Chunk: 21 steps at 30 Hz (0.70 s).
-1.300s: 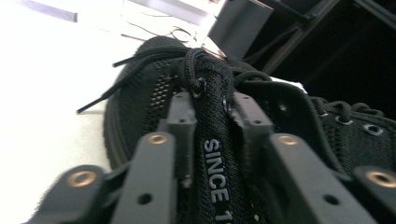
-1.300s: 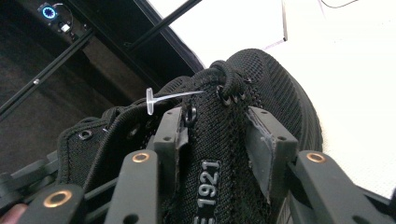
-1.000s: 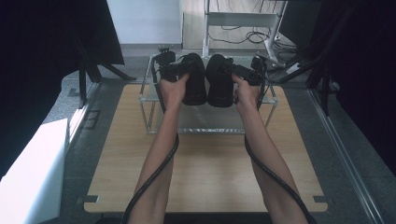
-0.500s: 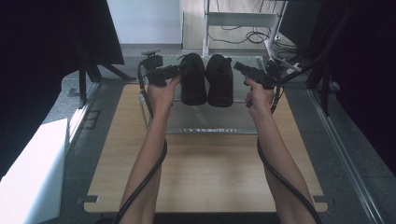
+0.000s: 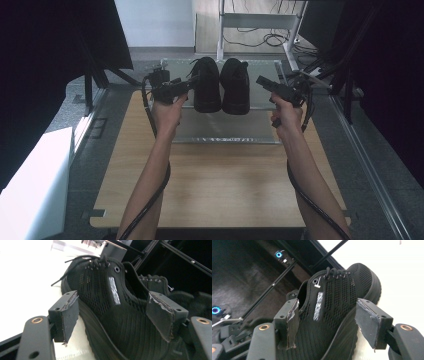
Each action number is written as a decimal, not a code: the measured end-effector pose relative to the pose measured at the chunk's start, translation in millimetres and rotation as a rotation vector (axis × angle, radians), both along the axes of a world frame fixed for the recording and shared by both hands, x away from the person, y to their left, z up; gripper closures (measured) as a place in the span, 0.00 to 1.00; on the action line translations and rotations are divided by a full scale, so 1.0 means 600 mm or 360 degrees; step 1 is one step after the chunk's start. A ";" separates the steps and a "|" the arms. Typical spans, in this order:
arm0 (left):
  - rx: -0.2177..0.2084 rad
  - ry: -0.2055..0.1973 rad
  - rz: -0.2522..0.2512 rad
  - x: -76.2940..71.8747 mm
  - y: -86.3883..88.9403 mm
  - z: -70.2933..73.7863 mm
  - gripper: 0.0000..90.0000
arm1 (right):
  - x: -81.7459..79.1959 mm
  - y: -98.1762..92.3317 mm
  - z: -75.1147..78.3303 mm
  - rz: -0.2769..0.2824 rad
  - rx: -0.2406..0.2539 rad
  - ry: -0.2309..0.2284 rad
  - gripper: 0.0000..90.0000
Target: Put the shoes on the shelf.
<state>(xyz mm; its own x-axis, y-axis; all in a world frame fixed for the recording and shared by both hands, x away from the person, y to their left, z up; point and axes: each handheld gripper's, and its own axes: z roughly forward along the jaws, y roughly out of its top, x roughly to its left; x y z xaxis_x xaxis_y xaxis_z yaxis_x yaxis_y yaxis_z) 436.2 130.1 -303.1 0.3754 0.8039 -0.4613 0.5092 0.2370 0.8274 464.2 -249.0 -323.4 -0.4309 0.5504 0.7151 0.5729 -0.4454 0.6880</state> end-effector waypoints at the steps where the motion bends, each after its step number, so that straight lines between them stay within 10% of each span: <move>1: 0.0011 -0.0002 -0.0014 -0.004 0.000 -0.002 0.27 | -0.004 -0.001 -0.002 0.0012 -0.0003 -0.0004 0.39; 21: 0.0079 -0.0043 -0.0132 -0.090 0.015 -0.059 0.15 | -0.084 -0.010 -0.034 0.0155 -0.0251 -0.0140 0.30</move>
<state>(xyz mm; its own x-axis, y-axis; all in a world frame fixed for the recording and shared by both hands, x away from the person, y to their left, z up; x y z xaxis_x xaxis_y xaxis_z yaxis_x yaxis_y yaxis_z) 382.3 139.3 -338.6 0.4534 0.7911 -0.4105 0.5027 0.1534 0.8508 413.7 -254.8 -343.9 -0.5447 0.6052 0.5806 0.5425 -0.2737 0.7942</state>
